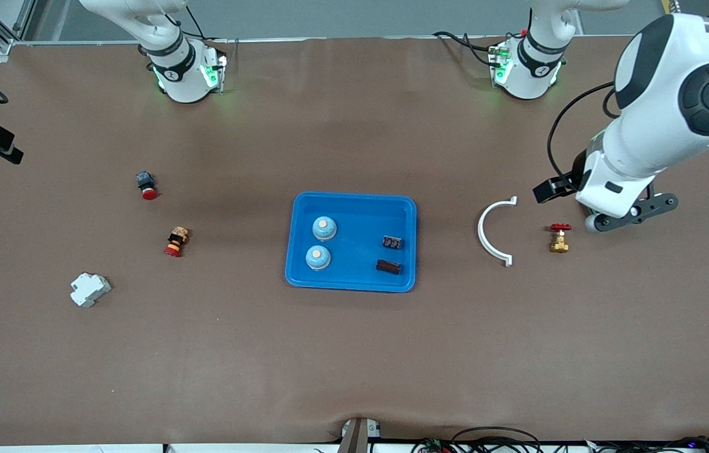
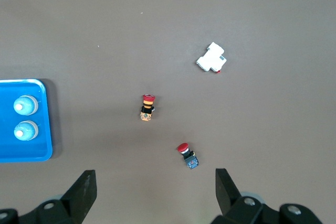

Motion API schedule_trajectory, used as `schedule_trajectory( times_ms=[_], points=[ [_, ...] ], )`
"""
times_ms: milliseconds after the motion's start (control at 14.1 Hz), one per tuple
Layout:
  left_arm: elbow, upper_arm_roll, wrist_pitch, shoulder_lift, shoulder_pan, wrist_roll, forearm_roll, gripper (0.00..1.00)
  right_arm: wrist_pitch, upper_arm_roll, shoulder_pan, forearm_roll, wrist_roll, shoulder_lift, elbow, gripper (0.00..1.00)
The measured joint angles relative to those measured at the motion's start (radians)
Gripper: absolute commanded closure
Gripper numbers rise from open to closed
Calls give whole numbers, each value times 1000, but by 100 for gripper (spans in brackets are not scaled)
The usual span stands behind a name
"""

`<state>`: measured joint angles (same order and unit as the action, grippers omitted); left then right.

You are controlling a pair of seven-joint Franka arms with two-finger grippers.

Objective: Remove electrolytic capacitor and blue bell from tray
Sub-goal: 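Reach the left gripper into the blue tray and grasp a brown capacitor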

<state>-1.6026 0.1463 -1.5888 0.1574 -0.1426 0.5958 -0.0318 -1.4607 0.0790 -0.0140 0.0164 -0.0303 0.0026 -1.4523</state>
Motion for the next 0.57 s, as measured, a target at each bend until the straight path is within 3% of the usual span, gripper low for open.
schedule_trajectory(
  times_ms=[566],
  points=[
    [0,1,-43,67,-61,219,0,0,0,-3,-1,1,0,0,0,0]
  ],
)
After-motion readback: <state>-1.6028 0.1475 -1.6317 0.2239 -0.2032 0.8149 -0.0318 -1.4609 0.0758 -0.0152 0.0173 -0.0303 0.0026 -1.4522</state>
